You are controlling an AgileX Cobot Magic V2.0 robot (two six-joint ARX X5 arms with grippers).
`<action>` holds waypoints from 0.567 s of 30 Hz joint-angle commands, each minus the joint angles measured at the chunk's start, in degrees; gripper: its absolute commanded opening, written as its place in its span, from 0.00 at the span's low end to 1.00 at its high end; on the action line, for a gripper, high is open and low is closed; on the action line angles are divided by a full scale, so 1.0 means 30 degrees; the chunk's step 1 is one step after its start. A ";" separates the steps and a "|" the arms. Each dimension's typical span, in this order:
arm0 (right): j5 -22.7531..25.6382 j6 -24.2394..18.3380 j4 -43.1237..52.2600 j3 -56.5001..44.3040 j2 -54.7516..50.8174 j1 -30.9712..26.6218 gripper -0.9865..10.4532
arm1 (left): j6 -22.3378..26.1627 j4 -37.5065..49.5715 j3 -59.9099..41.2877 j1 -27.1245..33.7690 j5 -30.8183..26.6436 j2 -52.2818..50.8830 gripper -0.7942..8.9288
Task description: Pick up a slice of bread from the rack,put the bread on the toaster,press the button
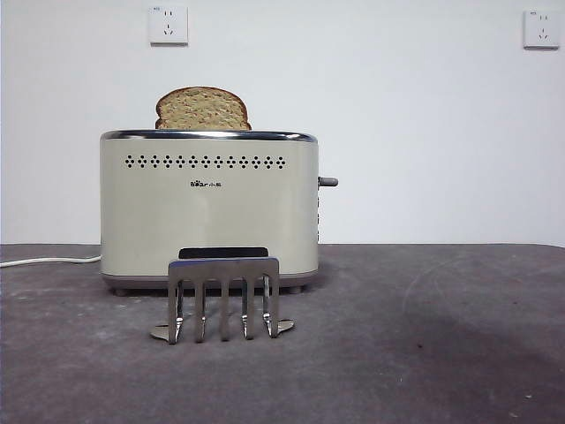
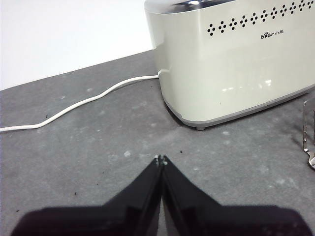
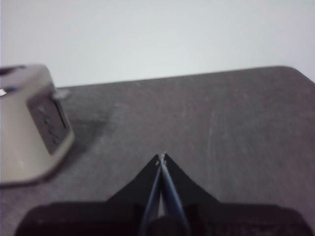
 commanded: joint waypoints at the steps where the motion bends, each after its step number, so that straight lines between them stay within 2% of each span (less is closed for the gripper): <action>1: 0.0160 0.0219 0.0262 -0.1217 -0.0809 -0.0146 0.09 | -0.0182 -0.0015 -0.0255 0.0058 -0.0022 -0.0051 0.08; 10: 0.0117 0.0568 -0.0087 -0.3381 -0.2871 -0.0255 0.09 | -0.0182 -0.0015 -0.0255 0.0058 -0.0022 -0.0051 0.08; 13: 0.0182 0.0561 -0.1406 -0.3381 -0.3424 -0.0313 0.09 | -0.0182 -0.0015 -0.0255 0.0058 -0.0022 -0.0051 0.08; 17: 0.0080 0.0583 -0.1450 -0.3381 -0.3519 -0.0364 0.09 | -0.0182 -0.0015 -0.0255 0.0058 -0.0022 -0.0051 0.08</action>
